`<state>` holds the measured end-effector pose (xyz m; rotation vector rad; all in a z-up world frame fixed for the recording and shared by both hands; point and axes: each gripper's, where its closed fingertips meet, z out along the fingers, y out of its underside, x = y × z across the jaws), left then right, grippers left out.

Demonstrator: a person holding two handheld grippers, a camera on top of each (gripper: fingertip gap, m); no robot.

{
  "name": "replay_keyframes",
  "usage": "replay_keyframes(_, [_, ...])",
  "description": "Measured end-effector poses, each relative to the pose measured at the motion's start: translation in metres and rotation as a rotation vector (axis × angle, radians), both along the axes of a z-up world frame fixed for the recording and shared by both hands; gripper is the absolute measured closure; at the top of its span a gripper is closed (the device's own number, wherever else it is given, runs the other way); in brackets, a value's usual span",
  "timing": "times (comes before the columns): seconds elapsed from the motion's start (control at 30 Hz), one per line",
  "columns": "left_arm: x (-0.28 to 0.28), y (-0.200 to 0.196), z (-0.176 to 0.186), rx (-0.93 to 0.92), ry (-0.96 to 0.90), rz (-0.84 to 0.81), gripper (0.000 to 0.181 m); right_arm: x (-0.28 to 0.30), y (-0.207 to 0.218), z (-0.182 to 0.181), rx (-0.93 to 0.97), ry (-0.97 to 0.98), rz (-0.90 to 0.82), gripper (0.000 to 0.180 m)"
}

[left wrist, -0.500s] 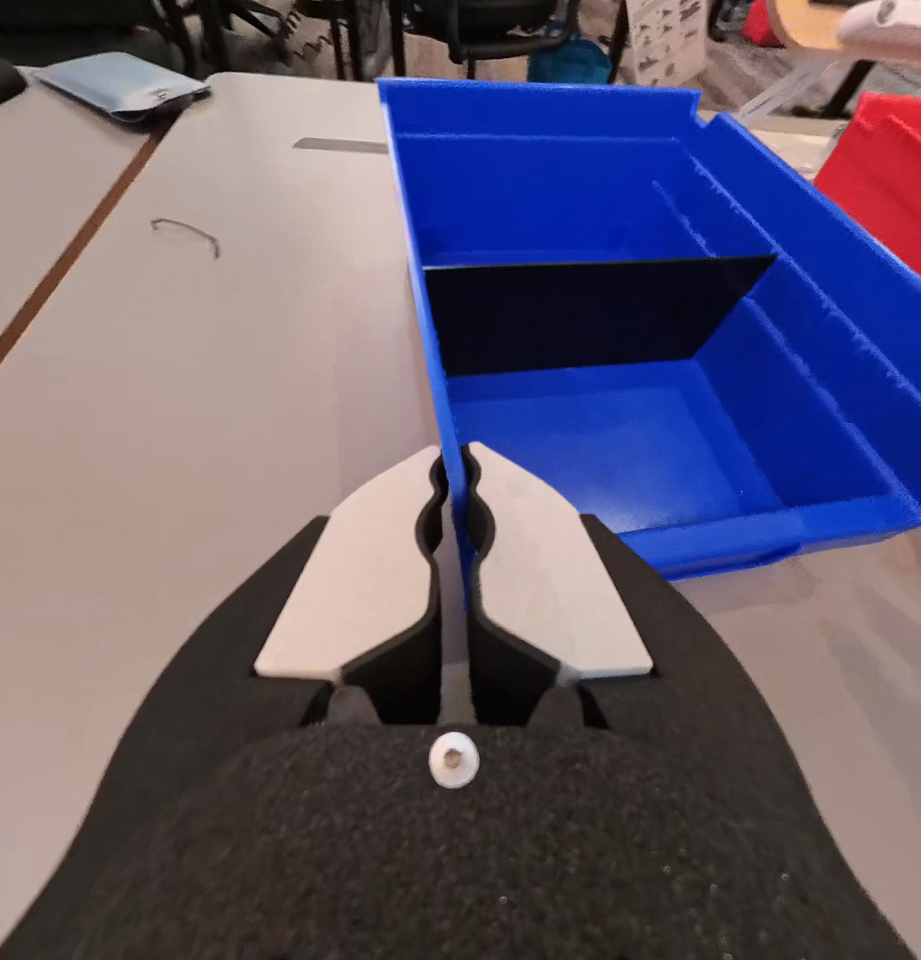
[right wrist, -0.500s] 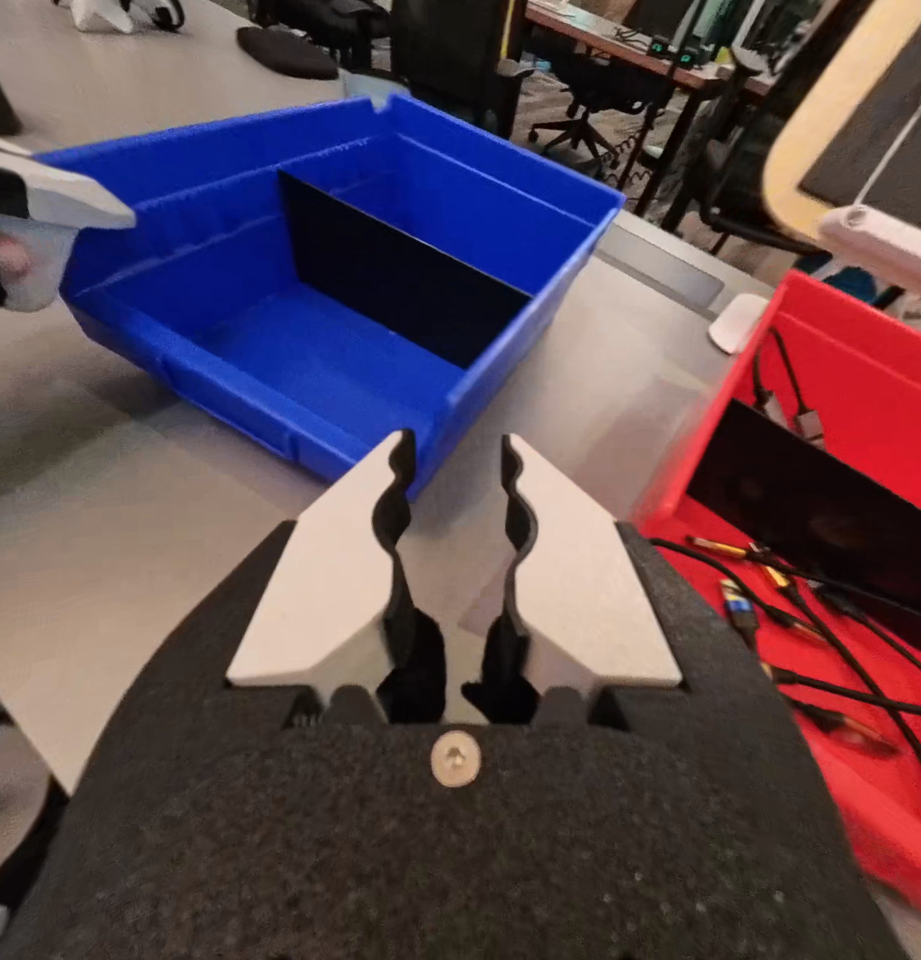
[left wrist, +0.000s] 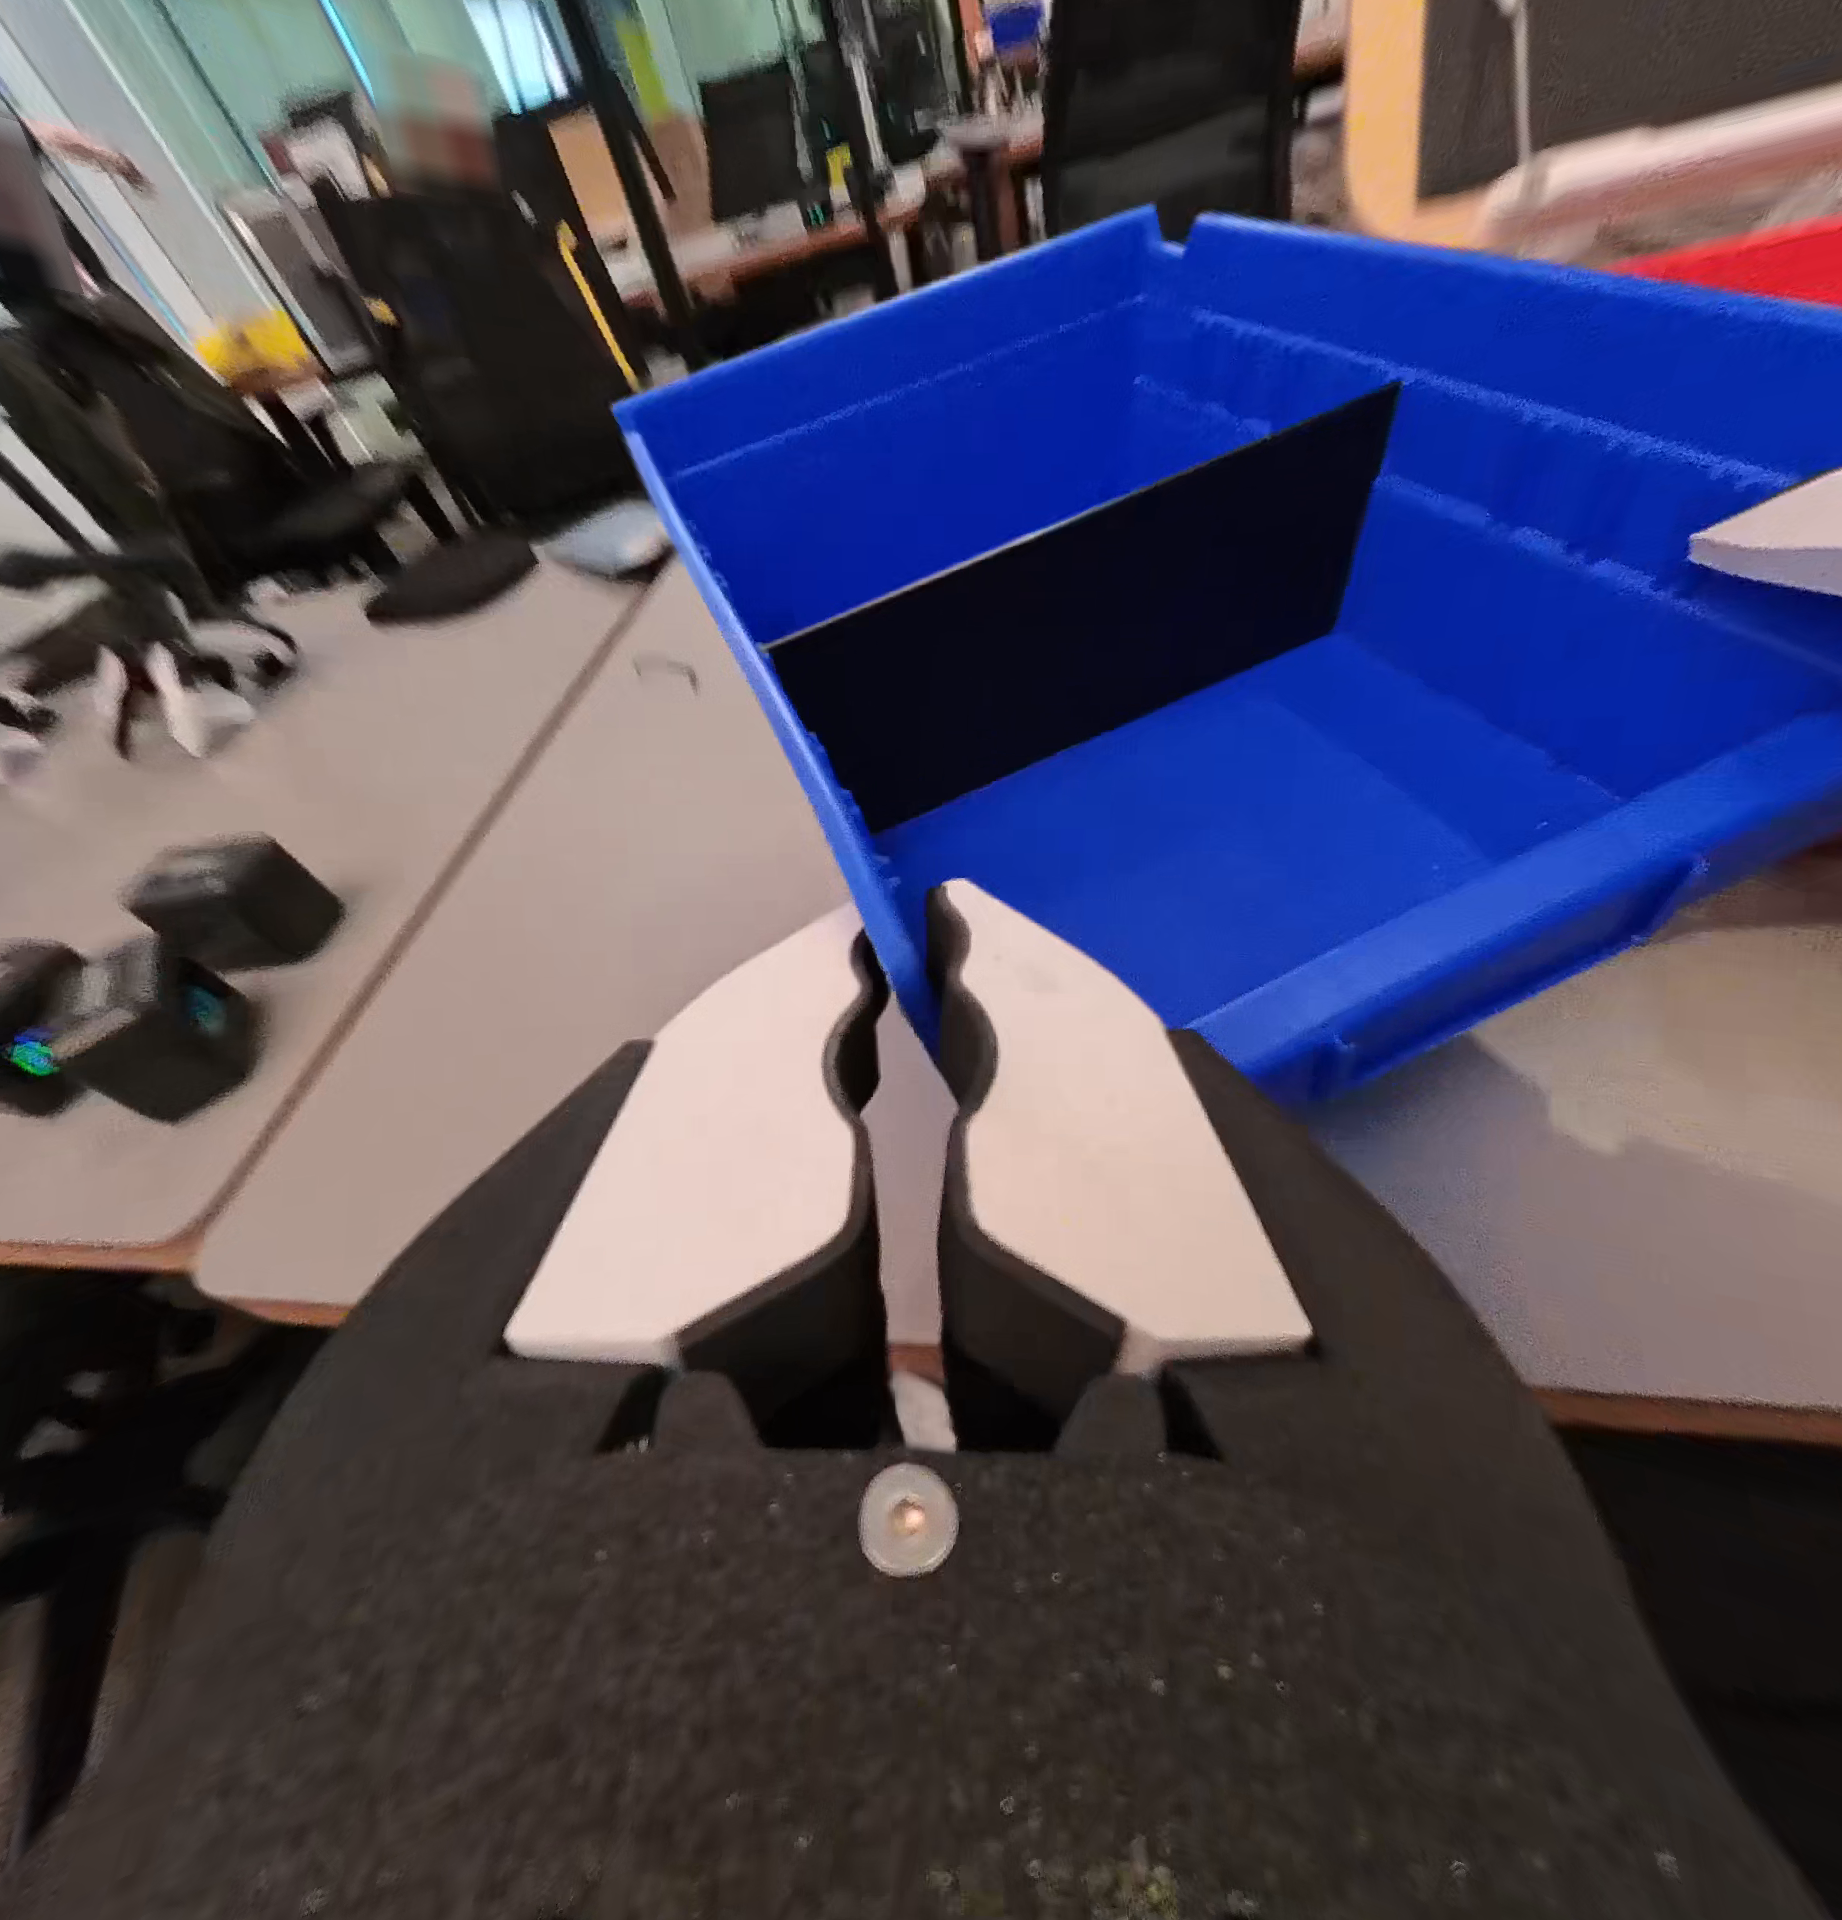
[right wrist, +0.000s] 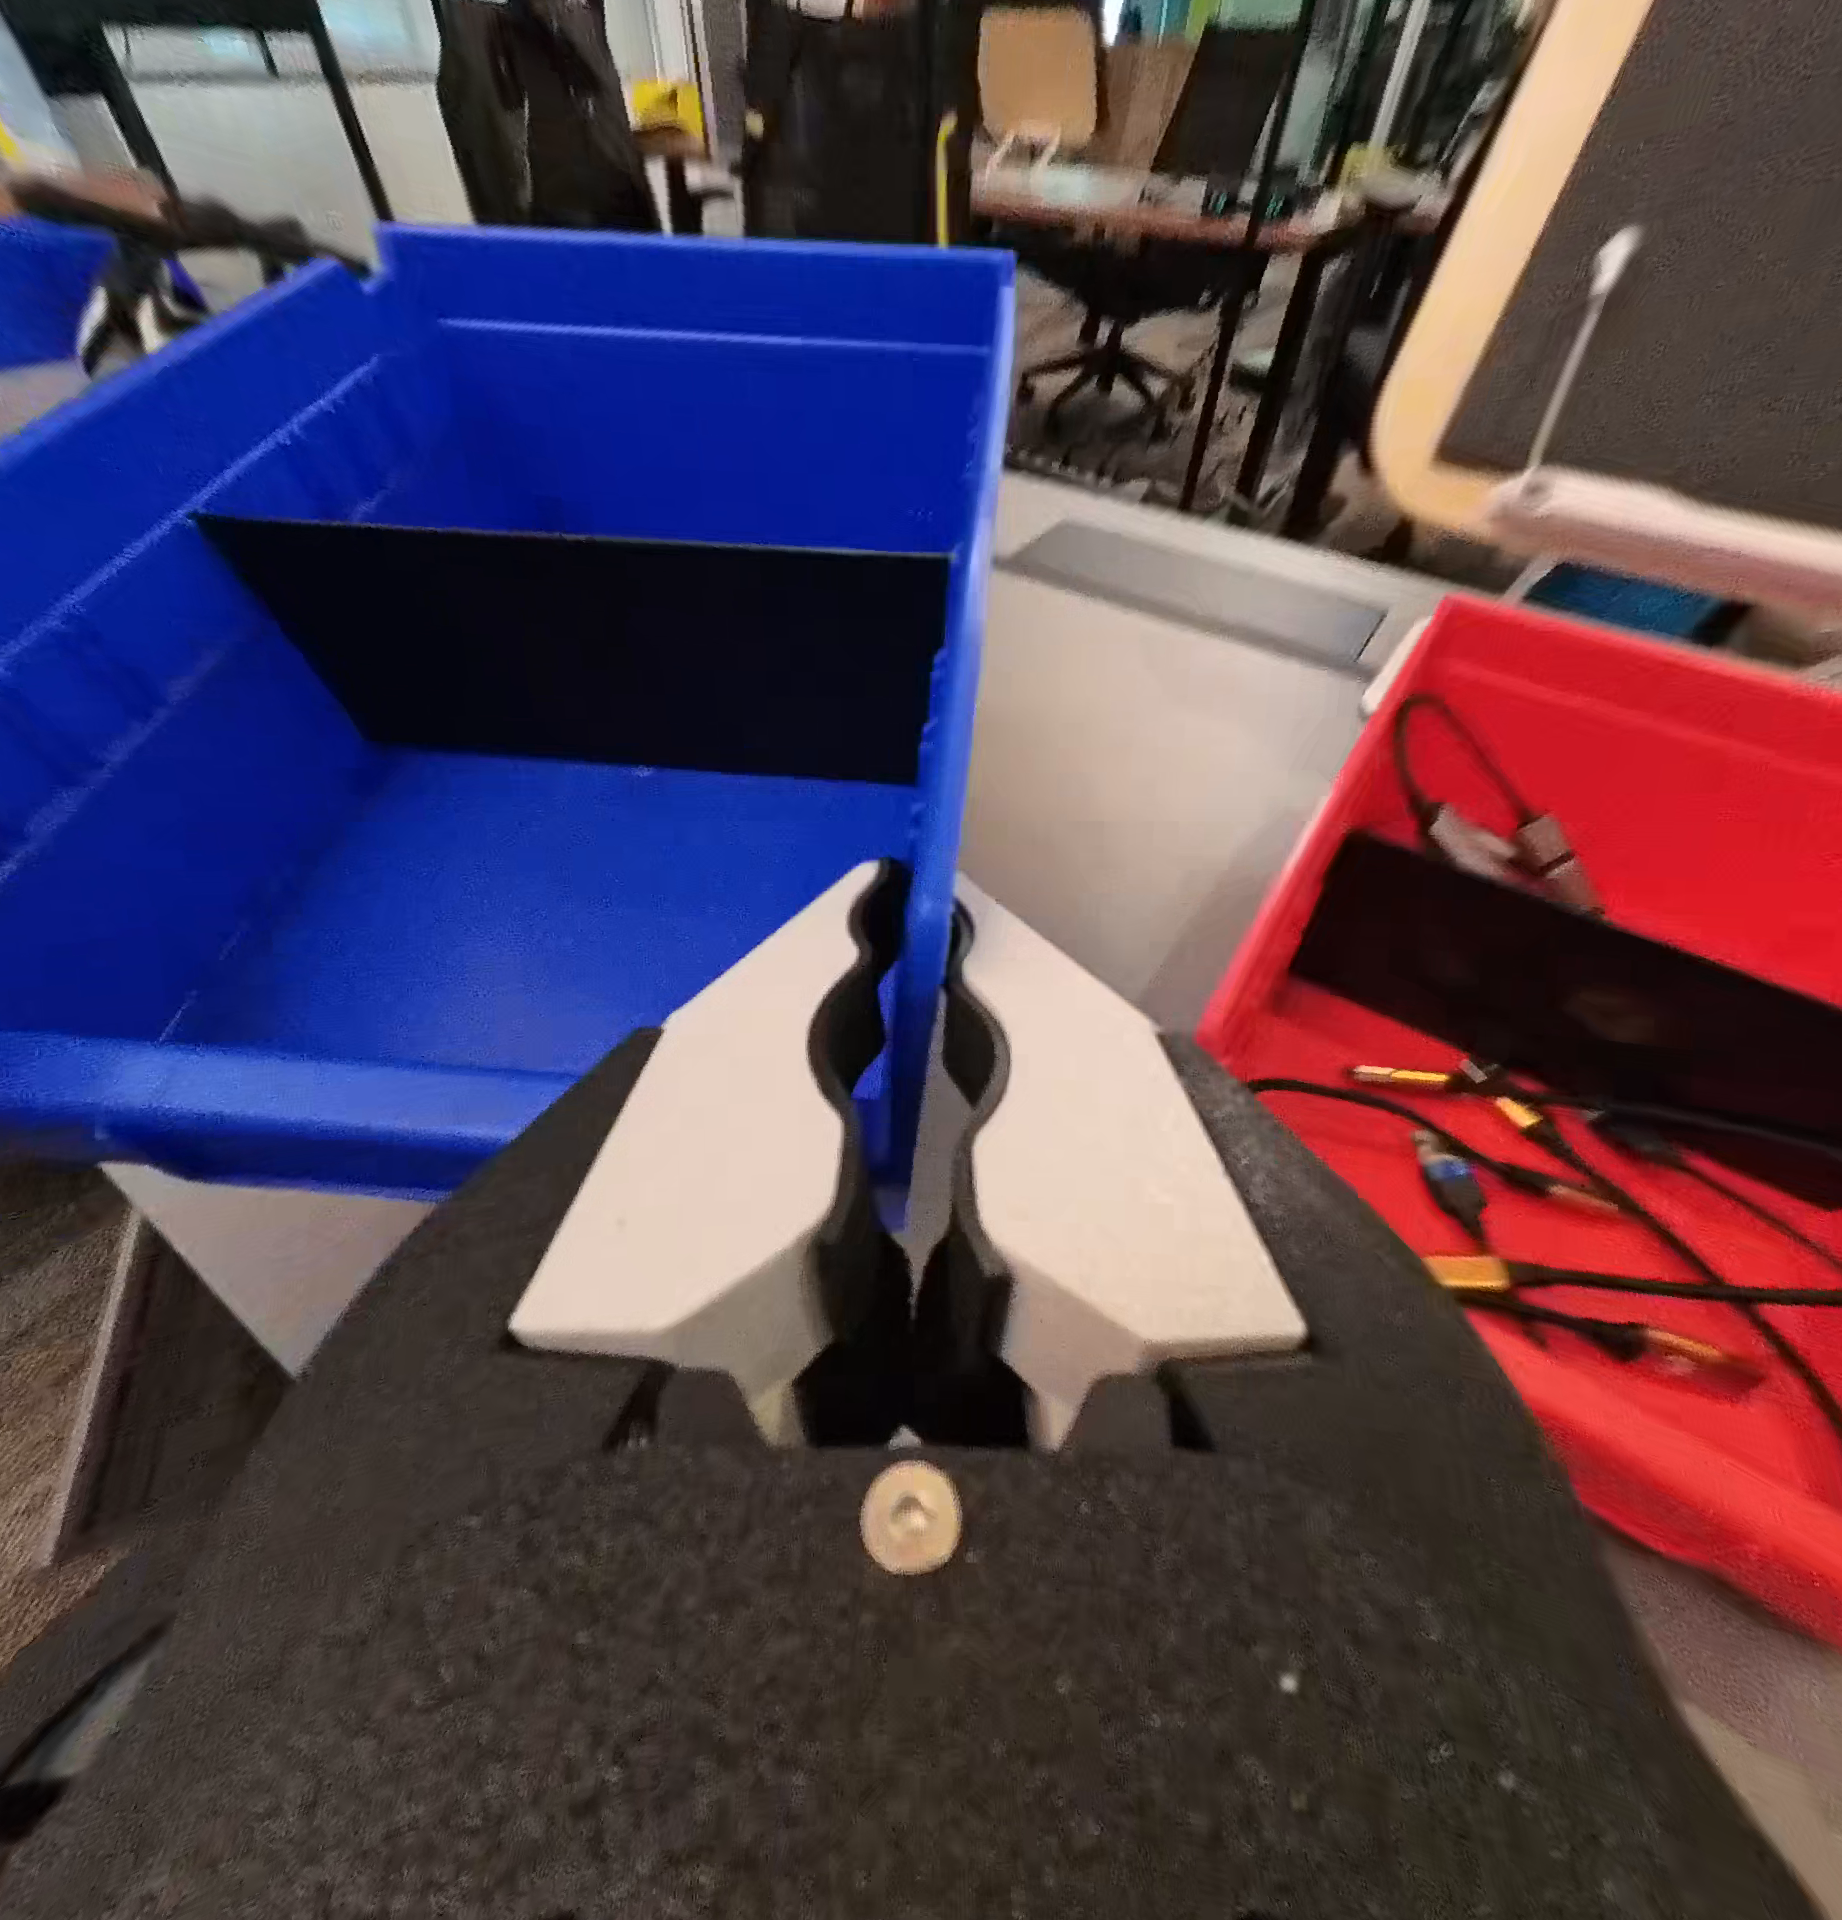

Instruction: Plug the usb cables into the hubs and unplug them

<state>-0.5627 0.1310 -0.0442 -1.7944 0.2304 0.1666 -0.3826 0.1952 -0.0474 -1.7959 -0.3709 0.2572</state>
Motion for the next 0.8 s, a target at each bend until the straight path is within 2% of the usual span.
replay_keyframes(0.03, [0.009,-0.001,0.018,0.042,0.007,-0.004,0.175,0.011,-0.003,0.019,0.041,0.009,-0.011,0.177])
replay_keyframes(0.1, [0.039,0.006,0.054,0.117,0.012,-0.038,0.175,0.047,-0.005,0.053,0.107,0.021,-0.055,0.177])
replay_keyframes(0.2, [0.116,0.028,0.093,0.191,0.016,-0.160,0.175,0.134,-0.006,0.092,0.170,0.015,-0.188,0.177])
replay_keyframes(0.33, [0.264,0.057,0.106,0.200,0.068,-0.364,0.175,0.288,-0.020,0.109,0.177,-0.014,-0.440,0.177])
replay_keyframes(0.47, [0.421,0.061,0.085,0.137,0.047,-0.586,0.175,0.438,-0.050,0.078,0.073,0.021,-0.627,0.177])
replay_keyframes(0.57, [0.515,0.062,0.039,0.057,0.032,-0.681,0.174,0.527,-0.059,0.037,0.034,0.020,-0.724,0.177])
replay_keyframes(0.67, [0.563,0.070,-0.014,-0.002,0.024,-0.689,0.173,0.571,-0.045,-0.014,-0.033,0.045,-0.668,0.176])
replay_keyframes(0.8, [0.577,0.079,-0.060,-0.105,0.030,-0.664,0.172,0.584,-0.025,-0.069,-0.154,0.025,-0.578,0.176])
